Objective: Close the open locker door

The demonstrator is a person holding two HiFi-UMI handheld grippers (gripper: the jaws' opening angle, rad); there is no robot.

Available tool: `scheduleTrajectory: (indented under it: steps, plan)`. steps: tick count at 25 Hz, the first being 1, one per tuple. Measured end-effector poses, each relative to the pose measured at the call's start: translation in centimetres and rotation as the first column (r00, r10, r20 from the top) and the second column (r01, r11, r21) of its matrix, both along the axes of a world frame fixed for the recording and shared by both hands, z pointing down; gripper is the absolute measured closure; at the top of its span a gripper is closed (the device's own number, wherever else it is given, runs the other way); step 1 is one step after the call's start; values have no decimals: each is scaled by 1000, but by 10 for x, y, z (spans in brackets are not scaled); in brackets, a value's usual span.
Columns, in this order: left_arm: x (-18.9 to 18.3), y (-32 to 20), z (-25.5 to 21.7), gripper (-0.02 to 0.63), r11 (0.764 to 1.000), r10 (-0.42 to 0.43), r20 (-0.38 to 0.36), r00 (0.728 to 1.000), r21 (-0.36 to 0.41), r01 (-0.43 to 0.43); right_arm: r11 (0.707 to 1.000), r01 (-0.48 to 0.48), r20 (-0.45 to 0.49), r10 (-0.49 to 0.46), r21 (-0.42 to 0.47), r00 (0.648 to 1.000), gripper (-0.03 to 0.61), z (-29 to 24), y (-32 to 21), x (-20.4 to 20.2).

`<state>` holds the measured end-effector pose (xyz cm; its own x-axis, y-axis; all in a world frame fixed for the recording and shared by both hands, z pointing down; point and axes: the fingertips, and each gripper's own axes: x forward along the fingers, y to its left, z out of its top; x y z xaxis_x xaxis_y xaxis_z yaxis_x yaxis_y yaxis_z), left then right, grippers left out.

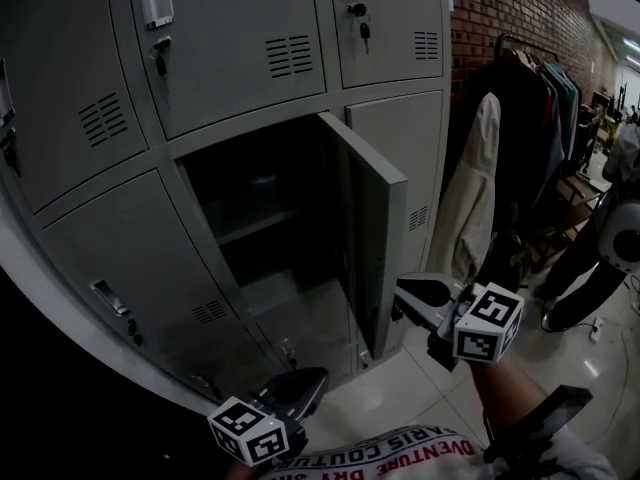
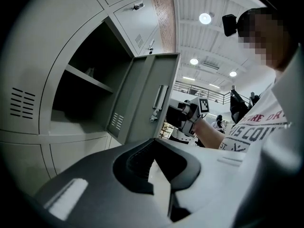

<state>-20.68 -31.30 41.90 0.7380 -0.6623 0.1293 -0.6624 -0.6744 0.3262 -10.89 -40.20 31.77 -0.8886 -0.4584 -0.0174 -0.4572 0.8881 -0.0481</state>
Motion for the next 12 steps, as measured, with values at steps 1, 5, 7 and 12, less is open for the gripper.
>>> scheduleTrajectory:
  steps: [1,5,7,12]
  plan:
    - [-2,0,0,609,1000,4,1,1000,3,-4,1000,13,-5,-13,3,1000,591,1,3,-8]
    - [-20,-6,0,609,1000,-8,-6,1000,2,8,997,75,-26,-74,23,997,591,5,12,-45]
    - [-31,-8,2,609,1000,-25,-5,1000,-1,25,993,114,-31,-113,28,993,591,5,15,-64]
    - [-60,-12,6,609,997,-76,-3,997,-11,75,980,194,-53,-191,46,980,591,6,15,-109]
